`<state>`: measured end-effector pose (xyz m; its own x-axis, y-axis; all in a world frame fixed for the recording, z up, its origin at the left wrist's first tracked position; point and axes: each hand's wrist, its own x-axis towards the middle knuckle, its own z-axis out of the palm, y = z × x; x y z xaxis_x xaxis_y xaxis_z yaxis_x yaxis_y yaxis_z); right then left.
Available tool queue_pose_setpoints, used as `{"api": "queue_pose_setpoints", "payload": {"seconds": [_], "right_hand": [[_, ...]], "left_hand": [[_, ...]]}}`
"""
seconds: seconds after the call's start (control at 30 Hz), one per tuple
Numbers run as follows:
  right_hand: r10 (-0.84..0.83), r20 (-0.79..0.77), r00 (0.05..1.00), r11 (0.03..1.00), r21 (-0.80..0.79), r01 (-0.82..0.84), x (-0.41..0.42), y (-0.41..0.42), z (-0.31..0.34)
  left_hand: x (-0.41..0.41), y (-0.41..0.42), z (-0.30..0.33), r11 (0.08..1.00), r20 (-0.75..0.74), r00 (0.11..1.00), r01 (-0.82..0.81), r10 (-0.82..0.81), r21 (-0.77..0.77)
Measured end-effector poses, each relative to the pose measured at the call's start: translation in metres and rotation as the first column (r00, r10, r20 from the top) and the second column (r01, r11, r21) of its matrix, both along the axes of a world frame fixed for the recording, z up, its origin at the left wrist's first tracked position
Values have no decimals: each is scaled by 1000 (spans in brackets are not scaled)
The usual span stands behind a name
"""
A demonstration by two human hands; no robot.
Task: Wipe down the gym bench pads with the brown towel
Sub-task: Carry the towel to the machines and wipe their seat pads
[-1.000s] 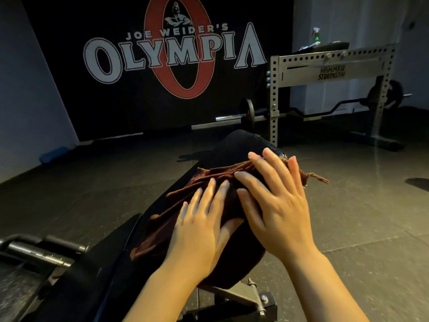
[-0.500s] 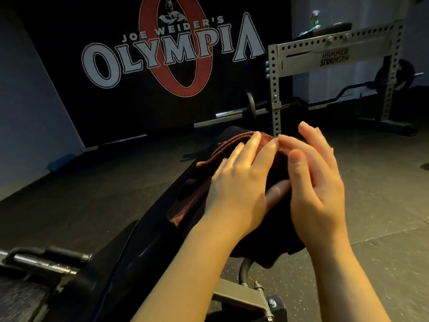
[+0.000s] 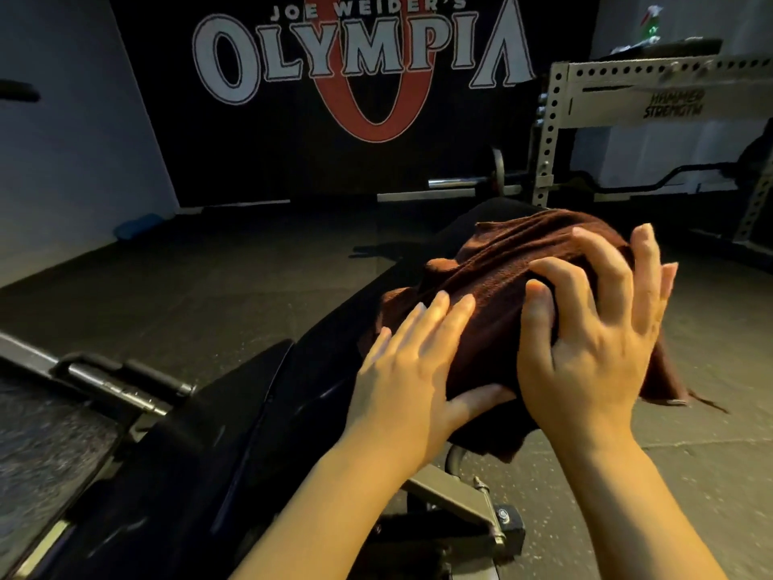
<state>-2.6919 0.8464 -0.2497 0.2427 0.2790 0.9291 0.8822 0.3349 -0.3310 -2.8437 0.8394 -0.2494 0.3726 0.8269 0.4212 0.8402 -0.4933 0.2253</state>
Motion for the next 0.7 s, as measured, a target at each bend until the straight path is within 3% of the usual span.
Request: {"api": "queue_pose_setpoints", "payload": {"seconds": [0.2,0.33,0.47,0.7], "right_hand": [[-130,140,982,991,14,129,-18,0,-10],[-115,216,970,993,9,115,-36,-3,-19],[-71,334,940,994,-55,94,-66,-12,-27],[166,549,819,935,-352,47,-122,-30,-48]], "left_hand": [[-22,1,-20,995,5,1000,-8,8,102],[-45,-2,-35,987,-12,1000,-22,24,158],[-79,-12,-55,997,-24,997,-72,73,40],[-131,-38,-75,952,-139,958,-272,252,-144]]}}
